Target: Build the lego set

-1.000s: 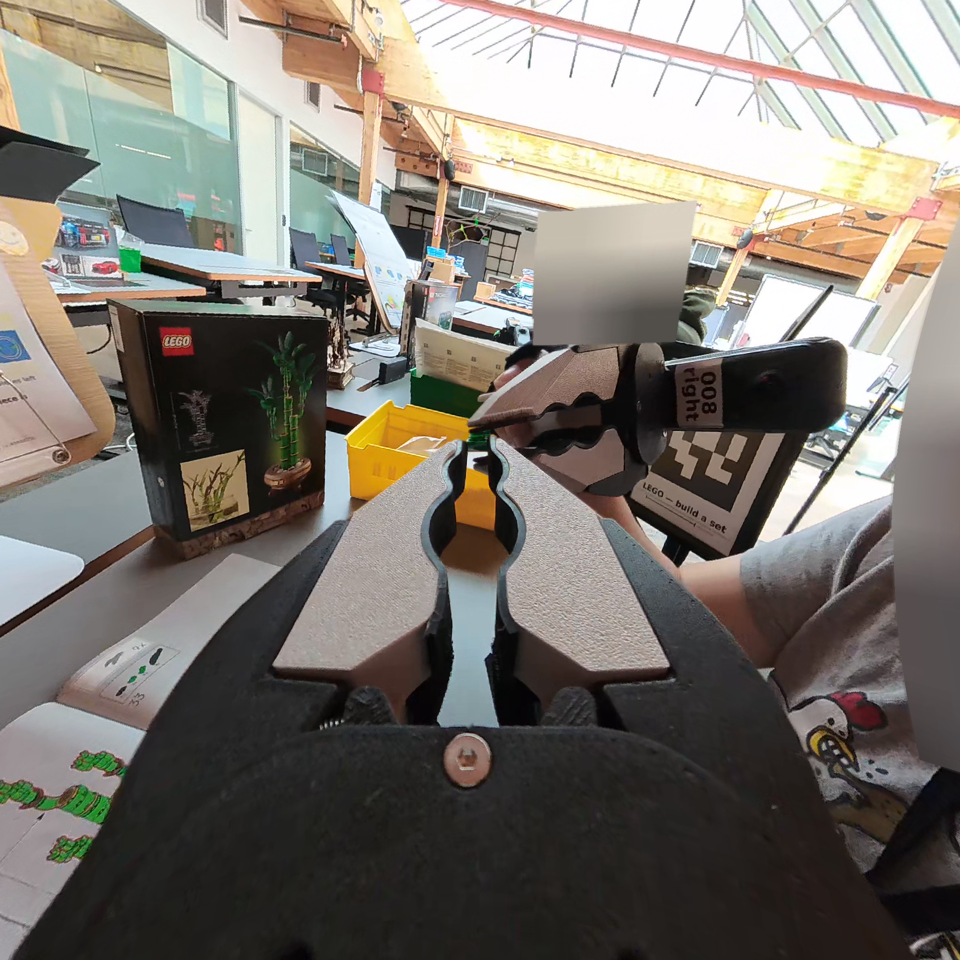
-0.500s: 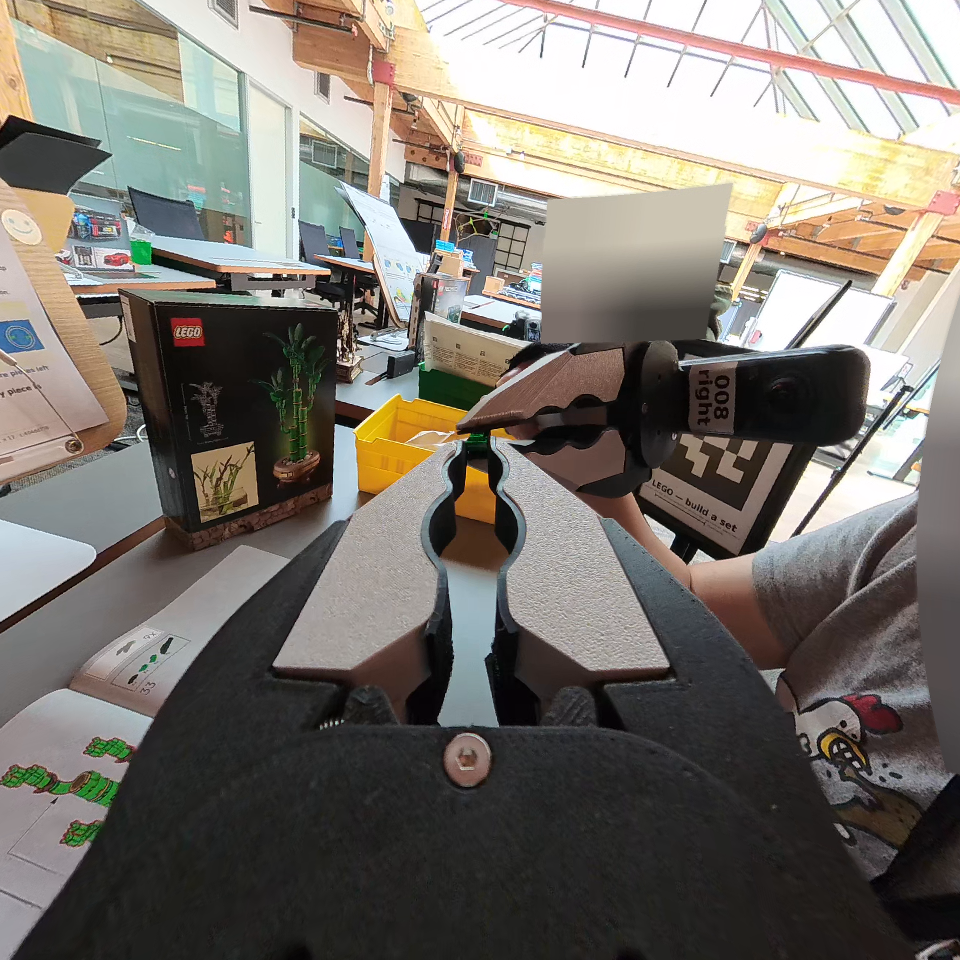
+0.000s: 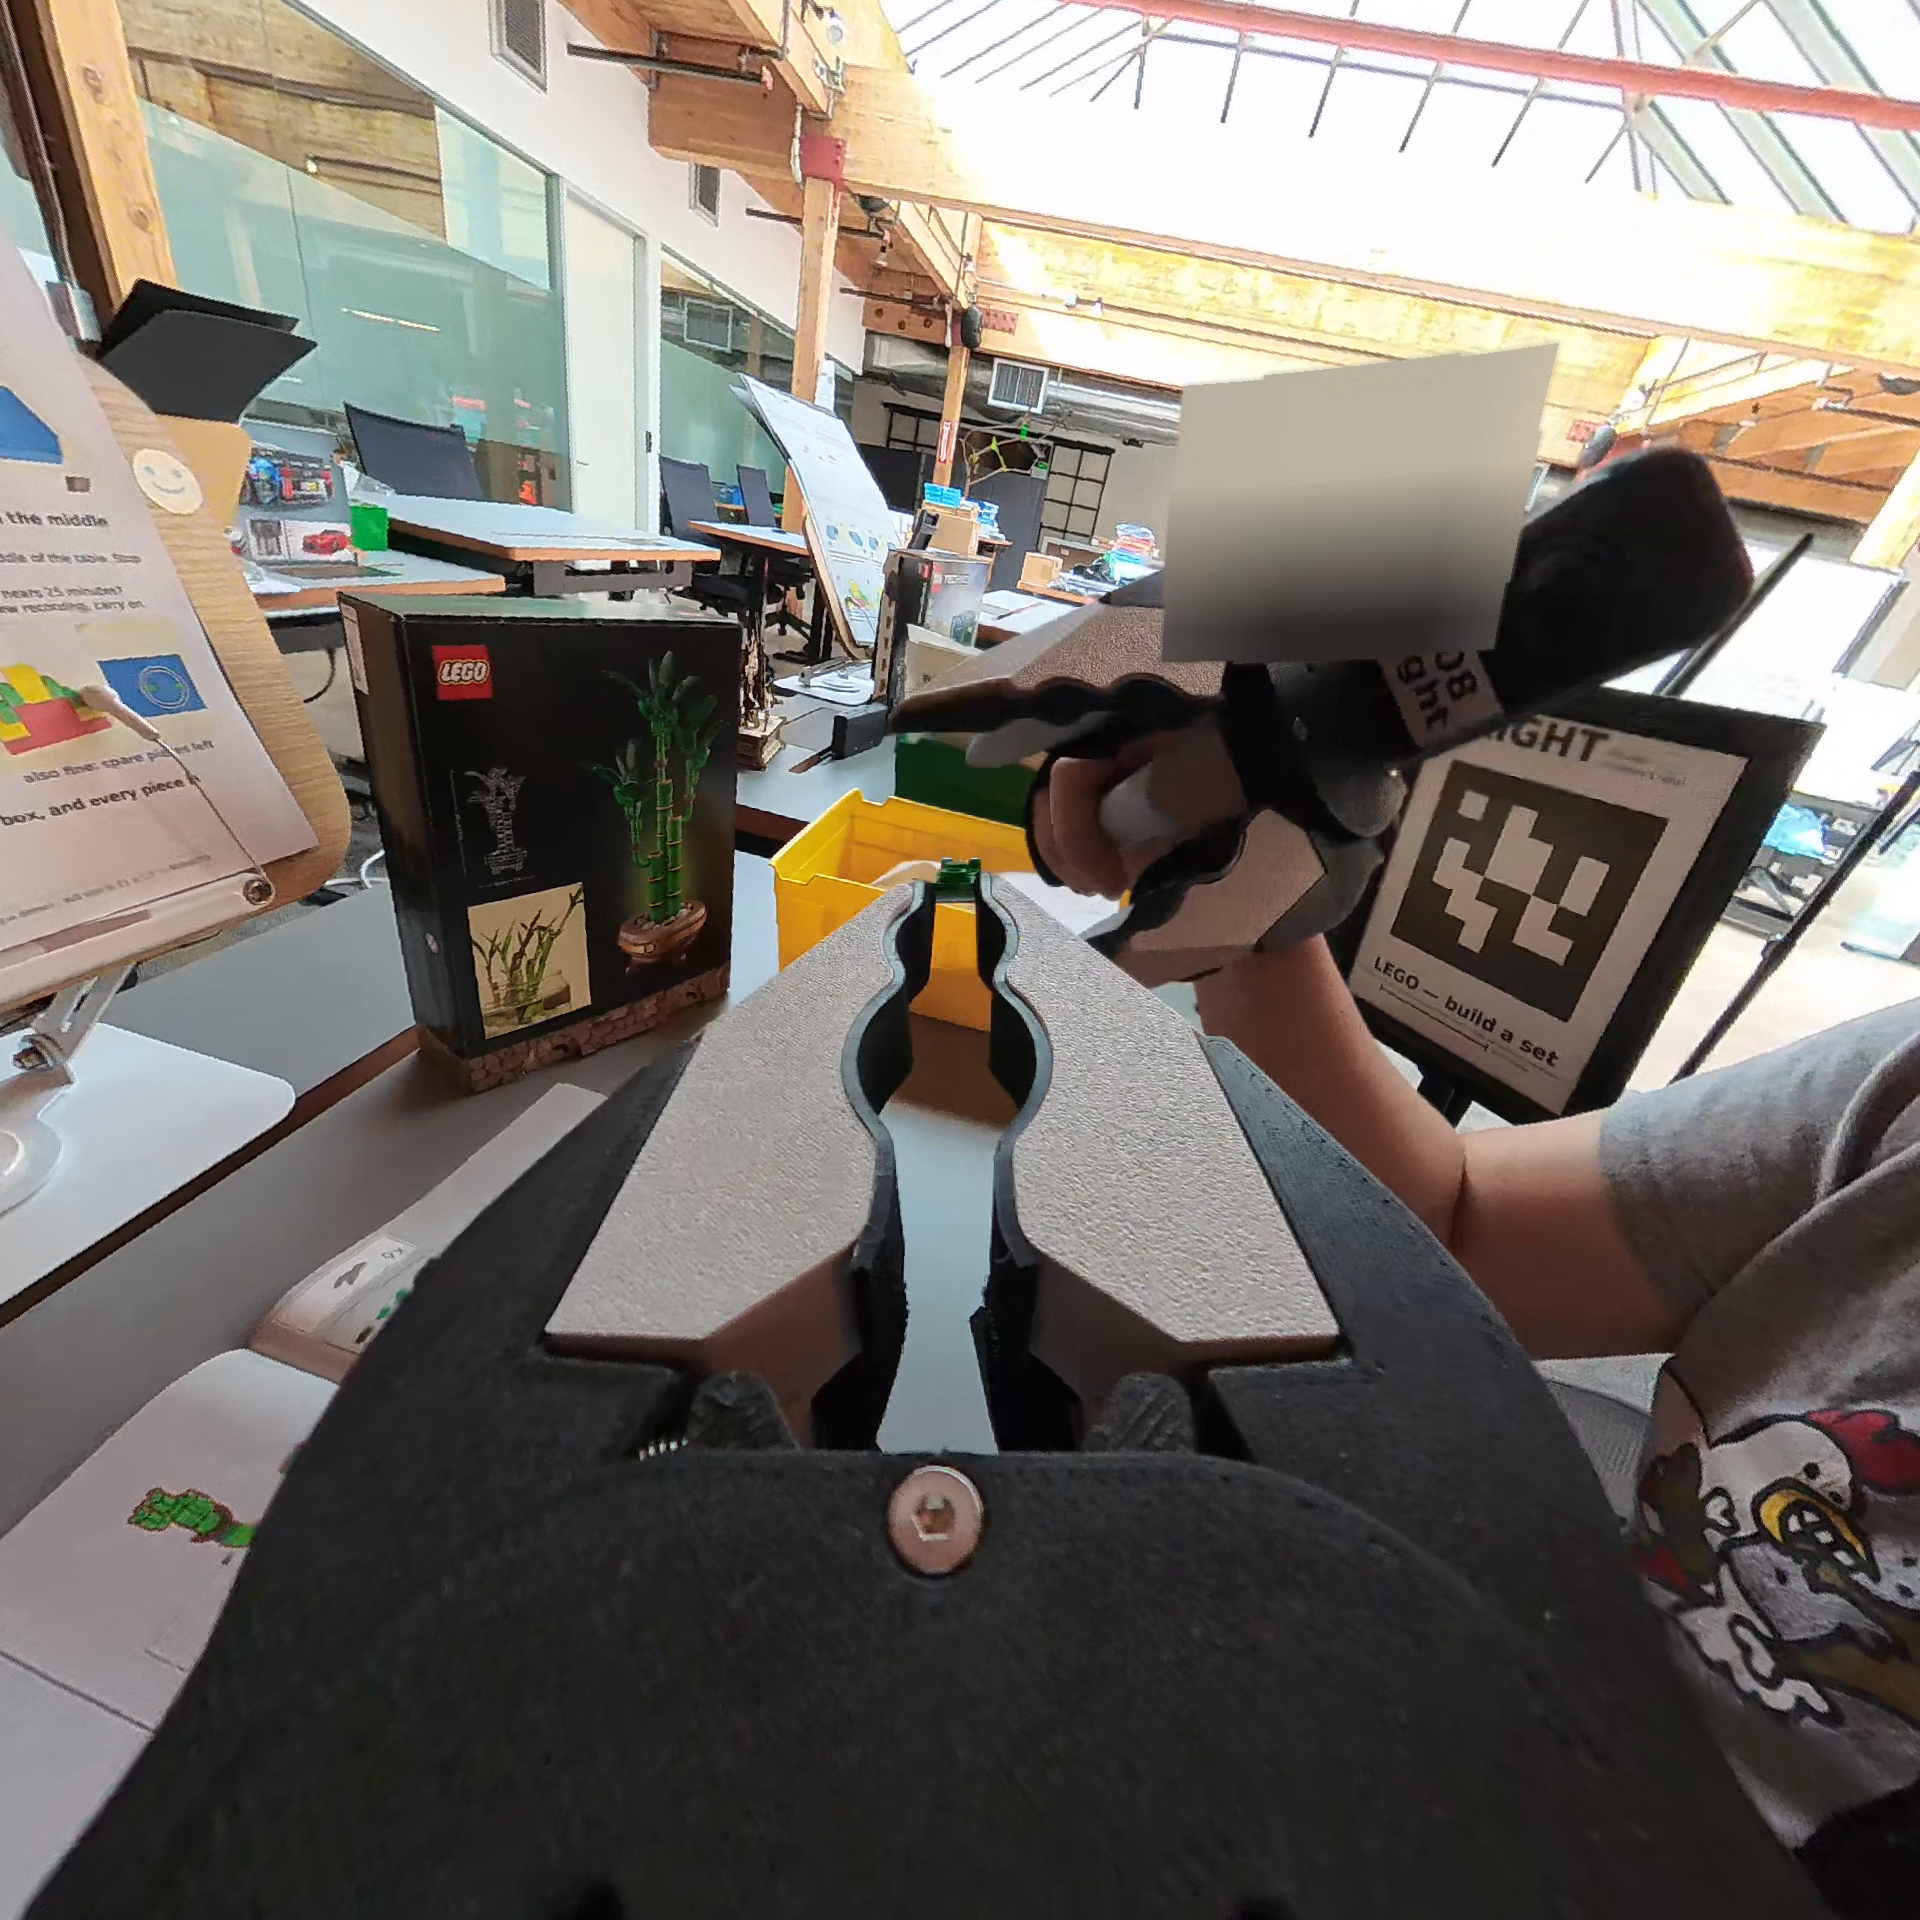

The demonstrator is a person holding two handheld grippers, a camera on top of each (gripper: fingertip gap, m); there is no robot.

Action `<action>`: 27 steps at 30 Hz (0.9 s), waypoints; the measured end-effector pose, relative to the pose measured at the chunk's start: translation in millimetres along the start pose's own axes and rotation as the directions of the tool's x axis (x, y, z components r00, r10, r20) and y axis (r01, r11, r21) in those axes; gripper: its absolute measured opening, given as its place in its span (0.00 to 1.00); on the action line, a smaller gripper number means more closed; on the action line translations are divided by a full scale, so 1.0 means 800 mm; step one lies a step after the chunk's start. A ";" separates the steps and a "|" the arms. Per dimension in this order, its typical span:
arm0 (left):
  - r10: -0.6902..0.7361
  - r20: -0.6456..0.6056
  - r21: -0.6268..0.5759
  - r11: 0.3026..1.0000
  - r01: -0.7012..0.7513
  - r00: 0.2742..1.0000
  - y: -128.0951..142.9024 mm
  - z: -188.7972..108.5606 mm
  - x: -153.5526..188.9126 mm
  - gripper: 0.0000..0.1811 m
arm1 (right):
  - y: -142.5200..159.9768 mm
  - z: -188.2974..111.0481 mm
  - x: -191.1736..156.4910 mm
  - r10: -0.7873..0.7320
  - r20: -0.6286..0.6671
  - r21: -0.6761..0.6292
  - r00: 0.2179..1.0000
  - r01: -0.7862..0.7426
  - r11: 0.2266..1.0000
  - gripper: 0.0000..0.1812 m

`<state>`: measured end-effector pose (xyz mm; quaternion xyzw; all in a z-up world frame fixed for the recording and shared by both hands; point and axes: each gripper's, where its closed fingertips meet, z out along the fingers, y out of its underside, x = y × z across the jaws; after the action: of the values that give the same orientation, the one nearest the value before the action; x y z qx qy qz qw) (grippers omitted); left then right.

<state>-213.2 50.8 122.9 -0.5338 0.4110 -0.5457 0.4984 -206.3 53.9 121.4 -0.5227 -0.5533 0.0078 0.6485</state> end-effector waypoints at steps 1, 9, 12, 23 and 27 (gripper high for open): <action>0.034 -0.001 0.022 0.999 -0.034 0.999 -0.004 -0.002 -0.004 0.03 | 0.009 -0.008 0.001 0.026 0.026 -0.012 0.999 -0.026 1.000 0.29; 0.171 0.094 0.080 0.981 -0.179 0.981 0.024 -0.036 -0.099 0.03 | 0.156 -0.065 0.024 0.286 0.035 -0.312 0.958 -0.262 0.913 0.19; 0.061 0.053 0.103 0.992 -0.066 0.997 0.037 -0.034 -0.111 0.03 | 0.205 -0.067 -0.002 0.367 0.101 -0.441 0.925 -0.289 0.850 0.17; 0.140 0.011 0.061 0.988 -0.140 0.990 0.049 -0.024 -0.096 0.03 | 0.243 -0.044 -0.049 0.500 0.230 -0.545 0.835 -0.315 0.777 0.09; 0.057 -0.015 0.010 0.998 -0.057 0.998 0.051 -0.018 -0.087 0.03 | 0.243 -0.044 -0.049 0.499 0.227 -0.538 0.836 -0.319 0.780 0.09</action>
<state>-227.7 111.1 69.9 -0.5154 0.4273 -0.5371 0.5131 -85.6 95.5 -34.1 -0.7652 -0.5164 0.1087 0.3687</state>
